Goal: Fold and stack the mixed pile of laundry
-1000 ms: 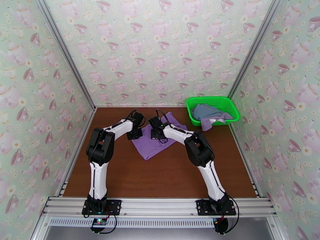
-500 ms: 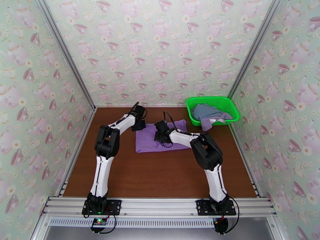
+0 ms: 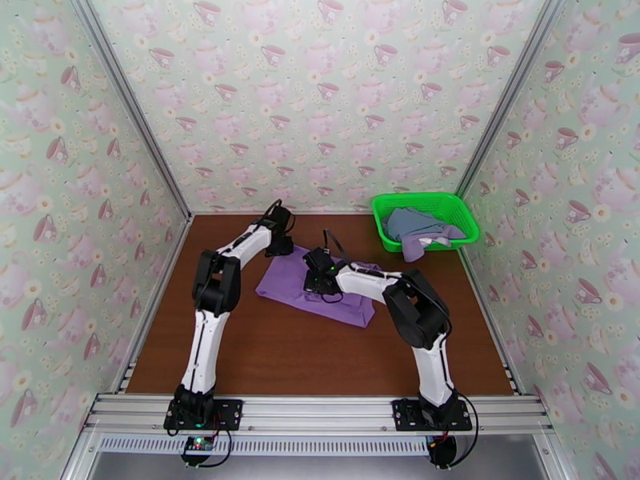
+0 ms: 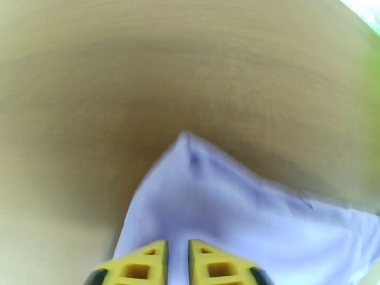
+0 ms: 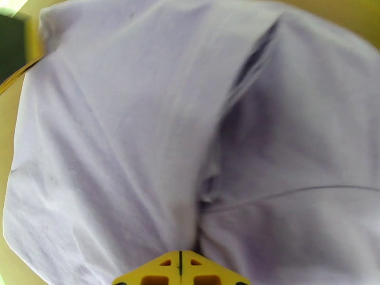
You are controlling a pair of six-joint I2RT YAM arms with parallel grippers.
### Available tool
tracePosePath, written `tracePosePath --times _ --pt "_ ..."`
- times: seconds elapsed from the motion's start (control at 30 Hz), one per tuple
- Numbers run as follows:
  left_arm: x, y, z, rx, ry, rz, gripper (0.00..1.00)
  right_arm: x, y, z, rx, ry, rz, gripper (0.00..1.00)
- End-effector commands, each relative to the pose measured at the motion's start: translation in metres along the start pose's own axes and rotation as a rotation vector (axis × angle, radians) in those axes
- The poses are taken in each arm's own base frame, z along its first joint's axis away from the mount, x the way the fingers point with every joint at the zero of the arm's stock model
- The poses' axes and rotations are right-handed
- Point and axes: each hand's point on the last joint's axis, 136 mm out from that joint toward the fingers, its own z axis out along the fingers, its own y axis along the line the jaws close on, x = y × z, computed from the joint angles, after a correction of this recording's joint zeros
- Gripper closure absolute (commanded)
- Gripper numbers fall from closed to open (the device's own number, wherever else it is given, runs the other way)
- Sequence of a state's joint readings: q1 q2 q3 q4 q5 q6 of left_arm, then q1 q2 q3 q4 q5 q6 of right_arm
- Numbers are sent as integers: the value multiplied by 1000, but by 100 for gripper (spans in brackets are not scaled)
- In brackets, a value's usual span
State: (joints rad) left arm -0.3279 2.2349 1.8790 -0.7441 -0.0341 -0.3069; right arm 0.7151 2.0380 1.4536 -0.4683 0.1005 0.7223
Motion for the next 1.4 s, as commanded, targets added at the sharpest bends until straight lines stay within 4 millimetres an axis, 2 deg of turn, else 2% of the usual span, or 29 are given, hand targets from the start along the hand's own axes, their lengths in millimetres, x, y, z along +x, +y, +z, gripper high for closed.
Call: tracePosePath --times 0.0,0.07,0.13,0.23,0.33,0.43,0.57,0.67,0.73,0.87,1.03,1.2,1.3,1.37 --pt "-45 -15 -112 93 -253 0 57 -38 1 -46 -8 -58 -105 82" --pt "-28 -4 -133 65 -245 -36 57 -51 -1 -50 -32 -38 -161 78" --pt "-2 6 -134 47 -188 -79 72 -61 -2 -47 -69 -8 -209 79" --pt "45 16 -111 26 -84 -141 90 -76 2 -31 -148 42 -280 87" --pt "83 28 -80 3 -26 -228 99 -87 8 -11 -169 77 -370 92" --pt "102 32 -54 7 -6 -295 100 -93 4 14 -131 97 -413 97" --pt "111 31 -28 11 23 -328 100 -86 -12 43 -73 135 -399 100" --pt "118 31 -11 -5 62 -327 100 -72 -35 60 -18 160 -361 100" --pt "121 34 -2 -26 83 -312 100 -62 -57 68 52 173 -332 100" --pt "117 45 15 -87 123 -232 100 -44 -94 66 178 181 -247 100" --pt "82 44 38 -84 130 -137 100 -10 -119 53 231 162 -26 100" --pt "28 17 51 -18 88 -50 100 27 -122 40 154 81 264 100" --pt "9 5 58 4 82 0 100 40 -118 37 116 51 363 100" --pt "2 -2 61 20 79 28 100 43 -119 37 124 41 389 100"
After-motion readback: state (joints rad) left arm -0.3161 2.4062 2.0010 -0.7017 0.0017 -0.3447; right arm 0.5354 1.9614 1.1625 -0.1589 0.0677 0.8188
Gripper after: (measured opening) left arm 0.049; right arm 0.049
